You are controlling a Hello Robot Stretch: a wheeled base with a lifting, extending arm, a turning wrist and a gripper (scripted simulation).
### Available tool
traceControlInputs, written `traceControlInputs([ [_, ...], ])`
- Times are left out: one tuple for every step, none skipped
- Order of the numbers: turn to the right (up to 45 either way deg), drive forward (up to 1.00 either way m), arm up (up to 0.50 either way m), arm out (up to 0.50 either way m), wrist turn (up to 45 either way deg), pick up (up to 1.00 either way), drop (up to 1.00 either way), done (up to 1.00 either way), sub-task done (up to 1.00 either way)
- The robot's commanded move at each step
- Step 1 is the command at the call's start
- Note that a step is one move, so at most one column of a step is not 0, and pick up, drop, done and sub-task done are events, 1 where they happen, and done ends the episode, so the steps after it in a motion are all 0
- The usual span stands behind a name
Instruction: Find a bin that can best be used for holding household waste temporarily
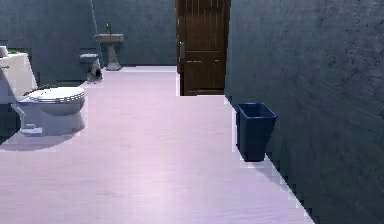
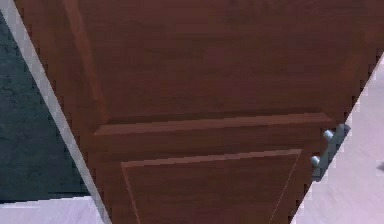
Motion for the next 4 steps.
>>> traceControlInputs([
  [0.0,0.50,0.00,0.00,0.0,0.00,0.00,0.00,0.00],
  [24.0,0.00,0.00,0.00,0.0,0.00,0.00,0.00,0.00],
  [0.0,0.55,0.00,0.00,0.0,0.00,0.00,0.00,0.00],
  [0.0,0.00,0.00,0.00,0.0,0.00,0.00,1.00,0.00],
])
